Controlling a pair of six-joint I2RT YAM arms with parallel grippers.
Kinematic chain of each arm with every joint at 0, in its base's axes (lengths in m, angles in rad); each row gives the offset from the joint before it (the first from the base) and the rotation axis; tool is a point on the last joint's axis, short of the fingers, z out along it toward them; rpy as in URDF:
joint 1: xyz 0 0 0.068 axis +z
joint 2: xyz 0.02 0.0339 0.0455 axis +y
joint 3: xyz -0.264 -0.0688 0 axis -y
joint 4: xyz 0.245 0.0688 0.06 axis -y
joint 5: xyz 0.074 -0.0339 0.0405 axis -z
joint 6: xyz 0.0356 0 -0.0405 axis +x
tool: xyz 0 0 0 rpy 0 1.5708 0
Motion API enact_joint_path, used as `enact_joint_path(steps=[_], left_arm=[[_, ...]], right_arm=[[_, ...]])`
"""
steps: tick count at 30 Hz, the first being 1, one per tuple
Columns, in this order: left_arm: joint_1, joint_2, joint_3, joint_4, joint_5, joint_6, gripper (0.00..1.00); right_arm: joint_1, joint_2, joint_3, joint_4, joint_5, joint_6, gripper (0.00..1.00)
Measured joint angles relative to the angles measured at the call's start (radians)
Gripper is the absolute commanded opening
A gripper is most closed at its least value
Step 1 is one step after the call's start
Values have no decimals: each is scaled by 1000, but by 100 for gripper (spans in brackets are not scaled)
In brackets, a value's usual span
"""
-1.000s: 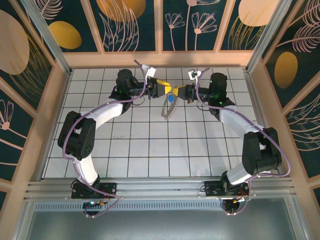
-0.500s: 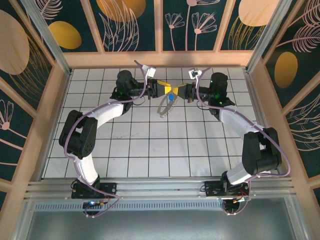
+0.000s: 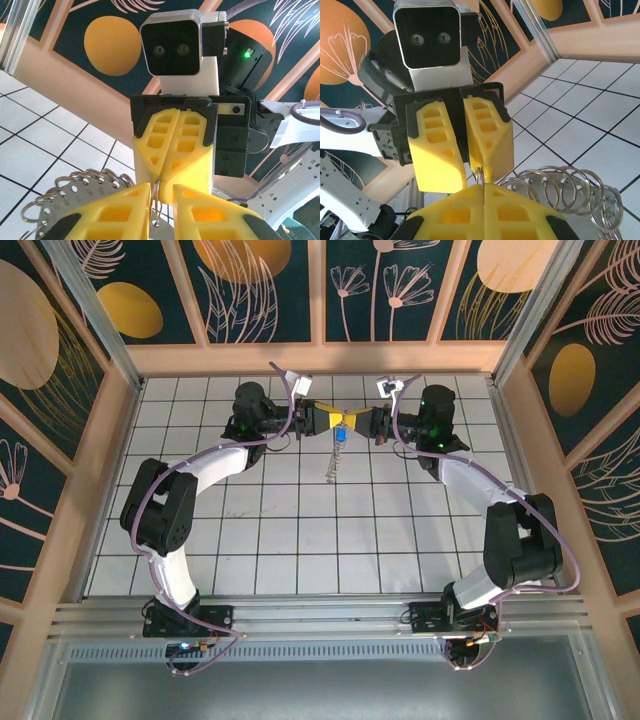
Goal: Put the keys on the keyring
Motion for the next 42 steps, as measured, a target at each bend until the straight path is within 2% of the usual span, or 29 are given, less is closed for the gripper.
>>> enact_joint_path(steps=[15,19,22,25,27,33,42], left_arm=[[-5,13,0,16,0,-10,12],[-5,14,0,24,0,-14,0],[-5,14,0,27,-1,-18,0],[-6,14,0,30,-3,-18,0],[-10,14,-2,32,-3,-18,0],[-21,14,-5,32,-3,-18,0],[-21,14,-5,40,-3,-19,0]], right_arm=[[0,13,0,21,-19,18,0],[0,13,0,23,-19,19,0],[0,13,0,26,-18,19,0],[-3,13,0,27,-17,19,25],[-13,11,-2,32,-10,25,33],[-66,-64,-69,45,24,42,39],[-69,-169,-202,45,119,-13,44]])
